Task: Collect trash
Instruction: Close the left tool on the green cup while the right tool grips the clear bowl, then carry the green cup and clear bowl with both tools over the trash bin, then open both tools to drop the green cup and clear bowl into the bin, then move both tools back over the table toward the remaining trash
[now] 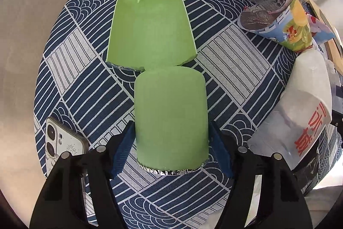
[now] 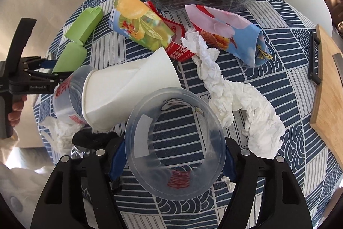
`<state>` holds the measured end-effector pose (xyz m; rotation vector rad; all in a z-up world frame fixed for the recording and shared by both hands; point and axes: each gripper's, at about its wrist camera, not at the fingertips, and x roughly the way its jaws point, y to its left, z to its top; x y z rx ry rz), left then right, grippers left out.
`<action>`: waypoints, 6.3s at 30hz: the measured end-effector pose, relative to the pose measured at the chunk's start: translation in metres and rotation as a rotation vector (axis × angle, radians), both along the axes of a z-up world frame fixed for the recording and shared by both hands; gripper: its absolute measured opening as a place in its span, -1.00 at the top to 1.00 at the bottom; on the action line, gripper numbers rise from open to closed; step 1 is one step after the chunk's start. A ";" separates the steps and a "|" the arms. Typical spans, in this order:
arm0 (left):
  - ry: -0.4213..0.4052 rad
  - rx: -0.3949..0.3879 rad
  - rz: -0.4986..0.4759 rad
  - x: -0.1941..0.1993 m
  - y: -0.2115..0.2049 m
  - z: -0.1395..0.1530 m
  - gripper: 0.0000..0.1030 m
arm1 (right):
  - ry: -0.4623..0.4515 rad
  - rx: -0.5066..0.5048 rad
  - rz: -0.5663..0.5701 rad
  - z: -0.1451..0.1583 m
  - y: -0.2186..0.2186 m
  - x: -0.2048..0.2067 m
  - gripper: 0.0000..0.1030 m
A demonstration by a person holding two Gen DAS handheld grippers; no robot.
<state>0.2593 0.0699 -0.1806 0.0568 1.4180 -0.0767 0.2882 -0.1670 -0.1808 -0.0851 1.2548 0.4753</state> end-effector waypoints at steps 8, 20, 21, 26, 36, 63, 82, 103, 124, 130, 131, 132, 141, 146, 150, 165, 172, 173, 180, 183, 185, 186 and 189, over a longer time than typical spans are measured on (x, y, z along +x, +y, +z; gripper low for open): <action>0.000 -0.028 -0.018 -0.029 -0.007 0.008 -0.33 | -0.046 0.014 -0.036 0.018 -0.010 -0.012 -0.29; -0.040 -0.022 -0.052 -0.076 -0.004 0.040 -0.32 | -0.104 0.069 -0.070 0.042 -0.027 -0.048 -0.29; -0.045 -0.019 -0.055 -0.080 -0.005 0.043 -0.32 | -0.109 0.076 -0.075 0.045 -0.029 -0.052 -0.29; -0.067 -0.030 -0.059 -0.106 0.004 0.056 -0.32 | -0.131 0.105 -0.102 0.057 -0.036 -0.062 -0.29; -0.109 -0.028 -0.049 -0.103 0.010 0.065 -0.31 | -0.189 0.117 -0.120 0.082 -0.047 -0.075 -0.29; -0.241 -0.011 -0.066 -0.093 0.010 0.125 -0.30 | -0.331 0.132 -0.096 0.132 -0.056 -0.074 -0.30; -0.435 -0.055 -0.126 -0.047 -0.001 0.199 -0.30 | -0.478 0.106 -0.074 0.194 -0.050 -0.037 -0.30; -0.580 -0.072 -0.238 0.017 -0.032 0.240 -0.30 | -0.554 0.106 -0.045 0.219 -0.049 0.046 -0.32; -0.566 -0.118 -0.393 0.125 -0.093 0.219 -0.30 | -0.492 0.077 0.050 0.189 -0.030 0.152 -0.33; -0.529 -0.137 -0.422 0.152 -0.101 0.200 -0.30 | -0.475 0.057 0.070 0.177 -0.023 0.174 -0.33; -0.523 -0.139 -0.428 0.157 -0.103 0.197 -0.30 | -0.471 0.056 0.073 0.174 -0.023 0.178 -0.33; -0.516 -0.145 -0.435 0.161 -0.104 0.194 -0.30 | -0.468 0.052 0.077 0.172 -0.022 0.181 -0.33; -0.492 -0.138 -0.479 0.184 -0.111 0.173 -0.41 | -0.440 -0.001 0.084 0.150 -0.013 0.200 -0.43; -0.534 -0.163 -0.457 0.180 -0.103 0.184 -0.83 | -0.487 -0.012 0.069 0.157 -0.011 0.192 -0.65; -0.550 -0.173 -0.429 0.170 -0.096 0.196 -0.85 | -0.517 -0.015 0.058 0.171 -0.014 0.179 -0.67; -0.581 -0.071 -0.341 0.092 -0.077 0.242 -0.88 | -0.586 0.023 -0.004 0.216 -0.046 0.106 -0.72; -0.583 -0.045 -0.313 0.056 -0.071 0.251 -0.88 | -0.592 0.004 -0.018 0.222 -0.056 0.066 -0.73; -0.580 -0.045 -0.312 0.049 -0.071 0.251 -0.88 | -0.590 0.006 -0.018 0.222 -0.056 0.060 -0.73; -0.560 -0.025 -0.326 0.010 -0.071 0.247 -0.88 | -0.556 -0.009 -0.011 0.214 -0.055 0.022 -0.73; -0.533 -0.025 -0.325 -0.004 -0.069 0.239 -0.88 | -0.538 -0.010 -0.003 0.209 -0.051 0.007 -0.73; -0.516 -0.023 -0.324 -0.013 -0.069 0.234 -0.88 | -0.524 0.000 0.000 0.204 -0.050 -0.004 -0.73; -0.508 -0.025 -0.323 -0.019 -0.068 0.231 -0.88 | -0.514 0.004 0.002 0.201 -0.049 -0.009 -0.73; -0.482 -0.033 -0.320 -0.035 -0.068 0.223 -0.88 | -0.491 -0.002 0.013 0.192 -0.045 -0.024 -0.73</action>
